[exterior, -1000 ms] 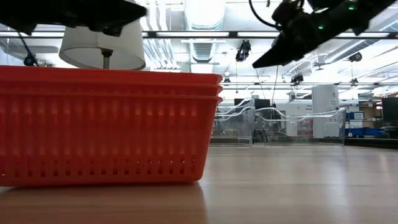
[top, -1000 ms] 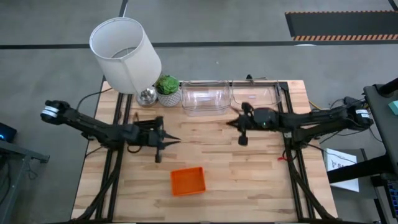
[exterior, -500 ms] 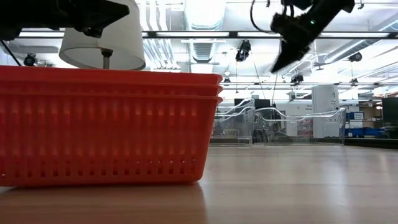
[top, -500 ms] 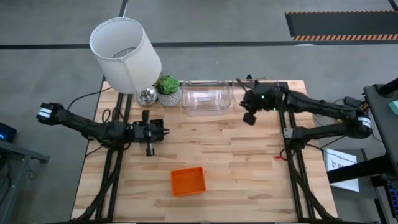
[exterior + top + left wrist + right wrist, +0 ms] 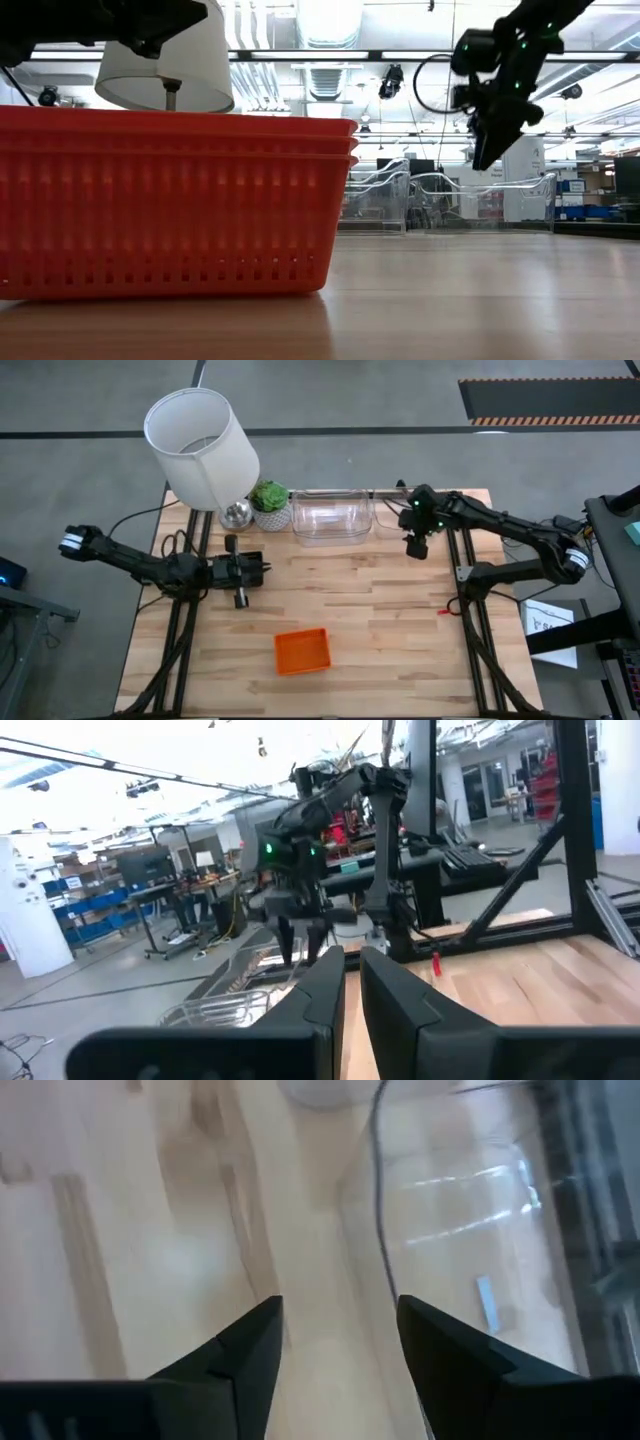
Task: Stack baskets by color
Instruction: Stack the transparent bin on the stacked transparent bins
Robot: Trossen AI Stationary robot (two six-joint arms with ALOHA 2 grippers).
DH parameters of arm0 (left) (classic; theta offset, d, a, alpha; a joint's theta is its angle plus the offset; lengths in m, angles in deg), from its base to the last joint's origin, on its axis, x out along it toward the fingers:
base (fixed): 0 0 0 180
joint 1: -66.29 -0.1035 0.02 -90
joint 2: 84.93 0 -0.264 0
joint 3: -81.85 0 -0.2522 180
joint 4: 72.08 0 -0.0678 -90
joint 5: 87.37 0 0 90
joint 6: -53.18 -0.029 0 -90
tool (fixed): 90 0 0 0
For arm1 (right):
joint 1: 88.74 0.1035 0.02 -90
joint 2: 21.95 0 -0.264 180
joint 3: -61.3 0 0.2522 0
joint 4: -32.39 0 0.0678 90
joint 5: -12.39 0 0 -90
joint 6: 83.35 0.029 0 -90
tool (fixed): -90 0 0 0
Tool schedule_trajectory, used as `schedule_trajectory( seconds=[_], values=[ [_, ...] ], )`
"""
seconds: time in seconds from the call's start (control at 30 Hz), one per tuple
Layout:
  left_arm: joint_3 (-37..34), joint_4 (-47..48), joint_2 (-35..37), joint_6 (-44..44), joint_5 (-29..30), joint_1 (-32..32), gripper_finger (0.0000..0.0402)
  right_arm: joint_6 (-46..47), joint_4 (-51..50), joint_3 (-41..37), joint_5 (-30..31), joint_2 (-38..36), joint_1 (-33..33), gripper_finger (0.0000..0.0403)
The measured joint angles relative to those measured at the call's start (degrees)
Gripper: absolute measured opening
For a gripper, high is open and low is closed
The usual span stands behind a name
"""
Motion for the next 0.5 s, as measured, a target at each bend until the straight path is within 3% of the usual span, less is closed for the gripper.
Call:
schedule_trajectory(
  seconds=[0.5],
  values=[
    [0.0,-0.4,-0.3,-5.5,0.0,0.0,0.0019,0.4,5.0,-0.4,10.5,11.5,-0.1,0.0142]
  ],
)
